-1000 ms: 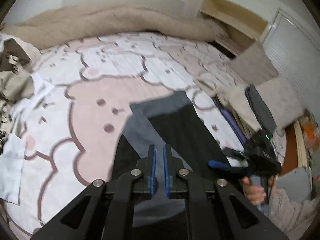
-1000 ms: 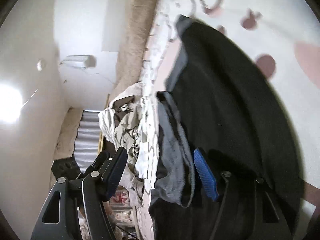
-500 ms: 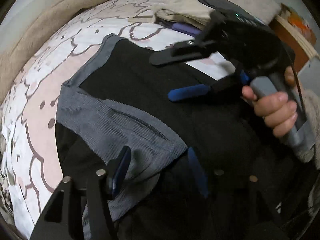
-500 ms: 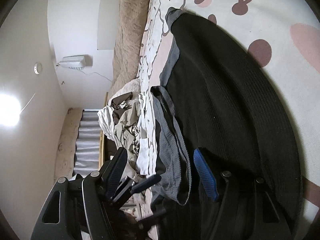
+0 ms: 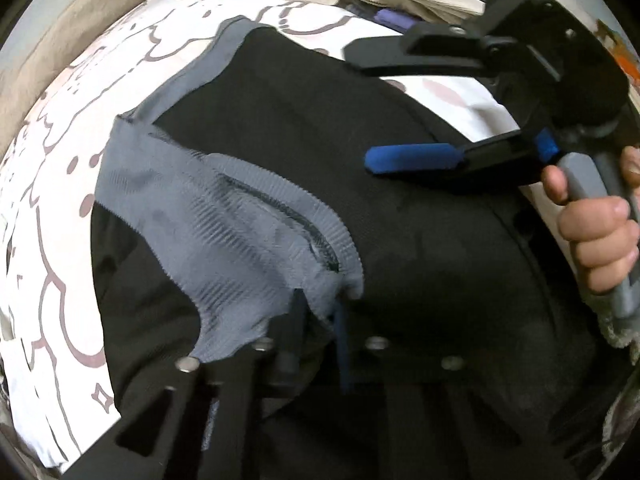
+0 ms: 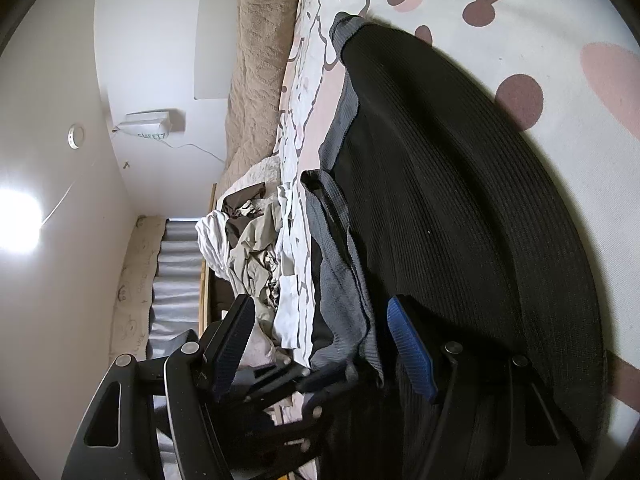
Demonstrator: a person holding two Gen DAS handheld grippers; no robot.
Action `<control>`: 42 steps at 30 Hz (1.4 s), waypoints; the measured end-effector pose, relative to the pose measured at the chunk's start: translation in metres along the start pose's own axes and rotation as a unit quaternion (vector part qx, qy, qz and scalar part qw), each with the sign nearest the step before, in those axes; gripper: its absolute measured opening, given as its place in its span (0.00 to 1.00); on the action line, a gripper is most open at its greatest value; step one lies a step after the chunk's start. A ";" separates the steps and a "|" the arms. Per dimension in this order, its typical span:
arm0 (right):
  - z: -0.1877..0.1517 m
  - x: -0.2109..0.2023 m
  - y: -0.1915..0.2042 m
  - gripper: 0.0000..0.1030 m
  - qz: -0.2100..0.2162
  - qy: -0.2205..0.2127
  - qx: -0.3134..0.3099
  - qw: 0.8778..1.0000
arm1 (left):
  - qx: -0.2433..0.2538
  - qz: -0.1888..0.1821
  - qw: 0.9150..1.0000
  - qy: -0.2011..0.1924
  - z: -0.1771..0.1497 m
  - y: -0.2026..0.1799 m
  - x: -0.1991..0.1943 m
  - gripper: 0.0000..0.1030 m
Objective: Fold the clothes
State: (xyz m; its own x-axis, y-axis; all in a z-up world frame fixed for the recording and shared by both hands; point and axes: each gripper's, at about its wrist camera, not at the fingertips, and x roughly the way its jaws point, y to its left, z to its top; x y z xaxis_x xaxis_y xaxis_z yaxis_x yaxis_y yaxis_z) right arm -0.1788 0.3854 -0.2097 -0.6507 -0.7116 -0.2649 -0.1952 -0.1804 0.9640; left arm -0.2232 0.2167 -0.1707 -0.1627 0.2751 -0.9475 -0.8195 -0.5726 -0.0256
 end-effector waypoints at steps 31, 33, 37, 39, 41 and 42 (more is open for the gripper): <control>-0.002 0.006 0.001 0.67 -0.027 0.007 -0.035 0.999 | -0.255 0.352 0.893 -0.115 -0.043 0.286 -0.113 0.06; -0.002 0.006 0.000 0.67 -0.029 0.005 -0.035 0.999 | -0.283 0.360 0.885 -0.089 -0.059 0.304 -0.094 0.06; -0.003 0.008 0.000 0.67 -0.038 0.007 -0.043 0.998 | -0.335 0.352 0.873 -0.049 -0.094 0.326 -0.060 0.06; -0.004 0.010 0.002 0.67 -0.044 0.008 -0.049 0.998 | -0.358 0.300 0.882 -0.055 -0.108 0.325 -0.054 0.08; -0.005 0.011 0.003 0.67 -0.048 0.009 -0.055 0.997 | -0.386 0.231 0.890 -0.071 -0.121 0.318 -0.056 0.43; -0.005 0.011 0.003 0.67 -0.049 0.009 -0.058 0.997 | -0.396 0.197 0.893 -0.083 -0.126 0.312 -0.058 0.56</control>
State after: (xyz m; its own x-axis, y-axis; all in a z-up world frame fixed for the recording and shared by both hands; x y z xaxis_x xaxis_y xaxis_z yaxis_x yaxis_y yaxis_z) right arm -0.1829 0.3733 -0.2099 -0.6188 -0.6984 -0.3594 -0.1714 -0.3265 0.9295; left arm -0.4000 -0.0755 -0.1644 -0.4857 0.0046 -0.8741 -0.0450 -0.9988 0.0197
